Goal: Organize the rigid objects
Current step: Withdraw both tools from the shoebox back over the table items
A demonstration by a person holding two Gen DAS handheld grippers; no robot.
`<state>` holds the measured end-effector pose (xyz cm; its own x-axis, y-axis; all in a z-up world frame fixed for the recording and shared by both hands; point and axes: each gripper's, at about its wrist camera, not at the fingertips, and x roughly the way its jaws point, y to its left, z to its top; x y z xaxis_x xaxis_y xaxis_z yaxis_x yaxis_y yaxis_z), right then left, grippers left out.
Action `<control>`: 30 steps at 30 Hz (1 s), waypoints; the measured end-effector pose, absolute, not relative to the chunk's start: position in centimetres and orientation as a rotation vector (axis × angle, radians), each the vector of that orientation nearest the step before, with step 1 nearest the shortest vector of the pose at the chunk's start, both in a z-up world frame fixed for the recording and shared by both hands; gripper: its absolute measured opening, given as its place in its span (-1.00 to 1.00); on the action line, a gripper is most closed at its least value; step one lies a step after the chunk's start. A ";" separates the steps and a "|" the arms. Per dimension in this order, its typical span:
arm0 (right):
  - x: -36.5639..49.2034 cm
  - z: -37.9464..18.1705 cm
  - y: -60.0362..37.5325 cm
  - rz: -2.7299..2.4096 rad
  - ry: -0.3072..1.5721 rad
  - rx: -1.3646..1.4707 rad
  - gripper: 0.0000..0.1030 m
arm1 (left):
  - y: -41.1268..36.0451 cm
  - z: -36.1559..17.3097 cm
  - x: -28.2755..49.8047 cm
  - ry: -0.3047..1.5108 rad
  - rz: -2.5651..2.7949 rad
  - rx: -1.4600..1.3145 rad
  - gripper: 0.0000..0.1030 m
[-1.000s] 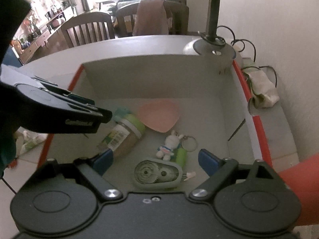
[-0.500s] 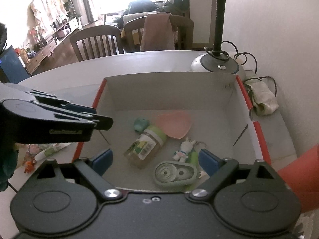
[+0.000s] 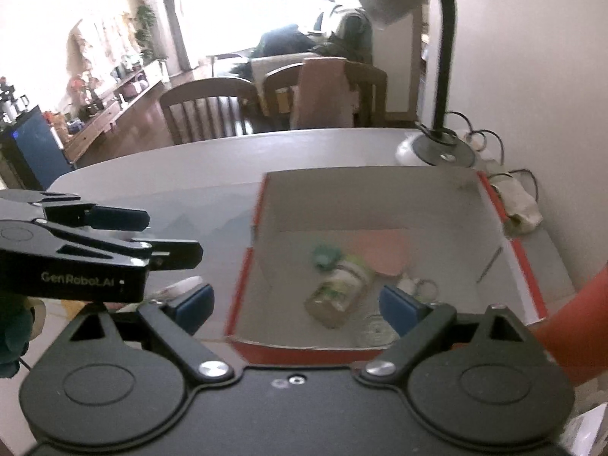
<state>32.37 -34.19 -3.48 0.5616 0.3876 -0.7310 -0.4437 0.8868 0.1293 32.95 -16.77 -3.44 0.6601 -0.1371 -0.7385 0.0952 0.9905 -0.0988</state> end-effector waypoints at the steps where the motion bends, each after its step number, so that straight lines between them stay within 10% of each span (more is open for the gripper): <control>1: 32.0 -3.4 -33.8 0.497 0.839 -0.068 0.82 | -16.3 -3.3 32.3 0.834 -0.127 -0.046 0.41; 30: 23.8 -5.6 -19.1 0.623 0.858 -0.052 0.88 | 3.0 -5.2 17.3 0.775 -0.033 -0.181 0.63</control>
<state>23.82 -19.11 -5.64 0.4887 0.4921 -0.7204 -0.5326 0.8223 0.2004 17.26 3.01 -5.19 0.7149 -0.0959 -0.6926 -0.0374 0.9839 -0.1748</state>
